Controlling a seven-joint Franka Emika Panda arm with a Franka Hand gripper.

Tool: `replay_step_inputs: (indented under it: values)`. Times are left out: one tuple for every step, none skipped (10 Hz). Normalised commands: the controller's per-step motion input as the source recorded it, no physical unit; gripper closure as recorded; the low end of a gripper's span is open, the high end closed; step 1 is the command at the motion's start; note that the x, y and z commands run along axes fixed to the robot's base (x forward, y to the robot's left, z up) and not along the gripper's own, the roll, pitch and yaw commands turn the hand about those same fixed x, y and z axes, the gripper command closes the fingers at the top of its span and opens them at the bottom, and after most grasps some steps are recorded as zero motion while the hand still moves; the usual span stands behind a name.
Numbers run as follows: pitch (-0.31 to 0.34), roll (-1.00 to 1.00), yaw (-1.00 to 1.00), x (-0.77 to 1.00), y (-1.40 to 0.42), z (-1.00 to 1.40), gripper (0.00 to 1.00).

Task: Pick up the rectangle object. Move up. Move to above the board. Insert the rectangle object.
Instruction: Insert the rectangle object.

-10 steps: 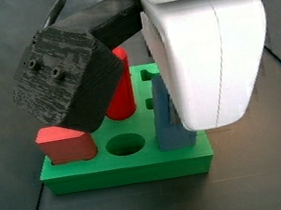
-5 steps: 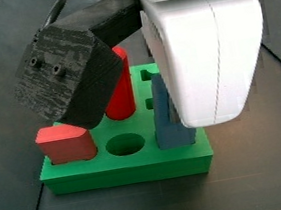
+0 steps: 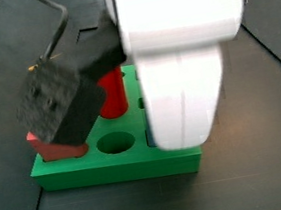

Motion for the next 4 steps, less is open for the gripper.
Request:
replay_step_inputs:
  values:
    - [-0.010,0.30,-0.26,-0.10,-0.15,-0.74,1.00]
    - [-0.007,0.28,-0.18,-0.02,-0.15,-0.83,1.00]
    - [0.106,0.01,-0.18,0.04,0.00,0.00,1.00]
    - [0.000,0.00,0.00,0.00,0.00,0.00,1.00]
